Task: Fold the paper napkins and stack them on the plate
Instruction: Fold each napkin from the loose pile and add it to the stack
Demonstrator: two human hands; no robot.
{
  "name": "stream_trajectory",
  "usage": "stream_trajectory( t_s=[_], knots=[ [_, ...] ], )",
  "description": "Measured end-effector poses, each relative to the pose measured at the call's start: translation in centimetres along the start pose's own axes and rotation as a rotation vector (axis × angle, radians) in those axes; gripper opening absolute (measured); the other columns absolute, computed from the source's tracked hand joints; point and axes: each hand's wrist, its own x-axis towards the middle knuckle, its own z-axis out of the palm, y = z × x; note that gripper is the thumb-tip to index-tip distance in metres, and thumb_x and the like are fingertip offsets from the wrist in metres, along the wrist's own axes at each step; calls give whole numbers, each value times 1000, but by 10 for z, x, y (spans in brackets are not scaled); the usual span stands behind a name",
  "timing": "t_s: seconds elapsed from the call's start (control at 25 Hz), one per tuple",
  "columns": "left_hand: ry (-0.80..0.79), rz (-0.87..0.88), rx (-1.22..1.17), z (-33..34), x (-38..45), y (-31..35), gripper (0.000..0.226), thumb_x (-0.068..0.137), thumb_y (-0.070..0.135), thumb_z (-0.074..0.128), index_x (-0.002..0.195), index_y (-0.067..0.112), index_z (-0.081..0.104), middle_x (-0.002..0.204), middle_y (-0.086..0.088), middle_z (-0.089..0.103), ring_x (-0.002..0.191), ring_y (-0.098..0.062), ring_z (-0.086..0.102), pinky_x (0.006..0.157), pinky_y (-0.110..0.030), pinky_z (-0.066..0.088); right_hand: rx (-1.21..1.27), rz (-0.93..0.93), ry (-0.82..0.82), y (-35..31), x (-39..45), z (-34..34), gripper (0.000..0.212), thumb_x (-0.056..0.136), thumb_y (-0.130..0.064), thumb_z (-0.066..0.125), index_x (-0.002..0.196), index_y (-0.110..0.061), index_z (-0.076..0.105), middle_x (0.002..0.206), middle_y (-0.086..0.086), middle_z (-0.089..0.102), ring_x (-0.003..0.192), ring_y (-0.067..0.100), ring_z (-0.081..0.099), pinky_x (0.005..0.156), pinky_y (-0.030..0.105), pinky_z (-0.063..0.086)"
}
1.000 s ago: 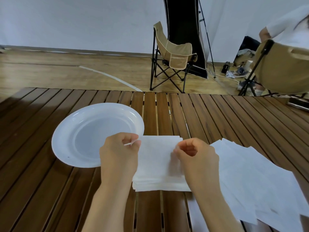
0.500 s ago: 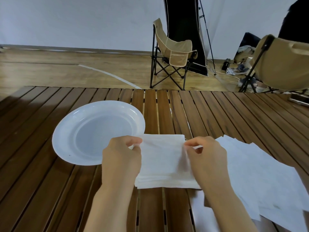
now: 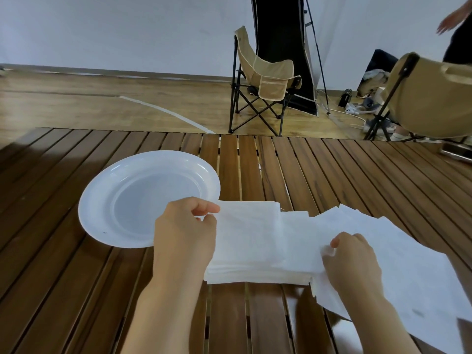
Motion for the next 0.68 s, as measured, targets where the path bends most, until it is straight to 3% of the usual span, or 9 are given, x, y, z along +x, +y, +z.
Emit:
stream_trajectory(
  t_s=[0.08,0.2,0.4,0.56,0.68],
  knots=[
    [2,-8,3,-1,1,-1,20,92,13,56,91,30,68,98,11,62,78,-5,51,69,-15,37,5,10,14,1,1,2,1,89,-11,55,89,-11,56,86,2,45,81,22,48,80,40,49],
    [-1,-47,-8,-3,1,-3,24,91,8,54,92,28,67,99,9,60,84,-7,50,77,-22,41,28,17,35,3,4,4,9,87,-6,56,78,-10,55,82,3,45,77,24,48,74,38,48],
    [-28,-71,8,-3,1,-4,26,91,7,53,95,28,68,101,9,60,89,-8,51,79,-25,45,74,43,91,5,8,6,14,89,-6,53,77,-10,59,80,6,55,70,25,52,69,37,49],
    [-69,-76,40,-2,2,-8,19,91,14,57,101,27,66,103,9,61,88,-8,52,75,-22,41,121,-51,257,-2,7,-5,15,91,-6,52,77,-11,57,72,7,58,65,25,54,65,42,52],
    [-59,-77,62,-2,3,-8,19,91,15,58,105,27,62,106,9,58,90,-8,50,77,-21,40,297,-137,437,-14,1,-25,13,94,-7,52,81,-10,51,68,5,55,58,21,49,50,28,39]
  ],
)
